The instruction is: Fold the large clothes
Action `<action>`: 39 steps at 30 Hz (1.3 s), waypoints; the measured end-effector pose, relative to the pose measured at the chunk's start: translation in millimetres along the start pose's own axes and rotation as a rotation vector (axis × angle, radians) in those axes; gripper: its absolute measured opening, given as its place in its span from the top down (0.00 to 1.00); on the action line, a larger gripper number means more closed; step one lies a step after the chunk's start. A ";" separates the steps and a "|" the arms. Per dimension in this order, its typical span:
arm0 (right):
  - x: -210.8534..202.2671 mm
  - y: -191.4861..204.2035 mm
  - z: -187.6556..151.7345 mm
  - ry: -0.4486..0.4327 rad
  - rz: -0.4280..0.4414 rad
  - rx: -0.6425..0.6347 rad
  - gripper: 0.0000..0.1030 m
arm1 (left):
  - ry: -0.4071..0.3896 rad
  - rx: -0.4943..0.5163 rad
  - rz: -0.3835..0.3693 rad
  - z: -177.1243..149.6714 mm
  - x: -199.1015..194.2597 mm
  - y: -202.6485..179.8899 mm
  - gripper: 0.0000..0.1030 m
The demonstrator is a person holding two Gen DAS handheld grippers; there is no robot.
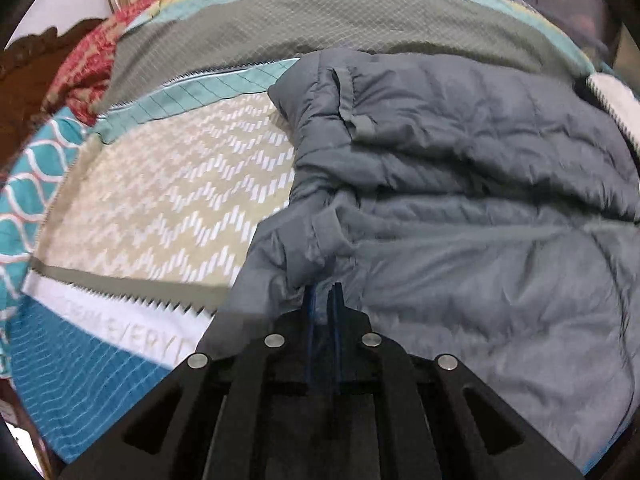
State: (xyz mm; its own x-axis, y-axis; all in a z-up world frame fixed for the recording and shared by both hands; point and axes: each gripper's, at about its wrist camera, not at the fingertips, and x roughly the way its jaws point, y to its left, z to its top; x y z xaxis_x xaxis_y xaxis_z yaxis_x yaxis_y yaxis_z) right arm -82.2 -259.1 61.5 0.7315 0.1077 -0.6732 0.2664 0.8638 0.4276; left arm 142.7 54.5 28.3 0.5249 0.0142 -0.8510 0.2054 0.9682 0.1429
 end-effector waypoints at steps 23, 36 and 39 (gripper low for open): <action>46.5 -1.6 -35.2 0.194 0.138 0.074 0.19 | -0.005 0.004 -0.012 -55.2 -12.7 -0.5 0.58; 58.9 25.2 -35.3 0.214 0.091 -0.021 0.06 | -0.033 -0.017 -0.074 -62.3 -13.9 2.5 0.58; 56.9 19.5 -35.8 0.203 0.111 -0.008 0.06 | -0.039 -0.015 -0.077 -62.3 -13.1 4.4 0.58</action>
State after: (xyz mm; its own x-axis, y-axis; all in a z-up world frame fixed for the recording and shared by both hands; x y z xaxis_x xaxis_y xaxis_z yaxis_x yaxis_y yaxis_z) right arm -57.8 -218.5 9.9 0.6148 0.2985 -0.7300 0.1853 0.8451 0.5015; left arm 85.3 74.2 8.6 0.5399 -0.0698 -0.8388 0.2343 0.9696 0.0700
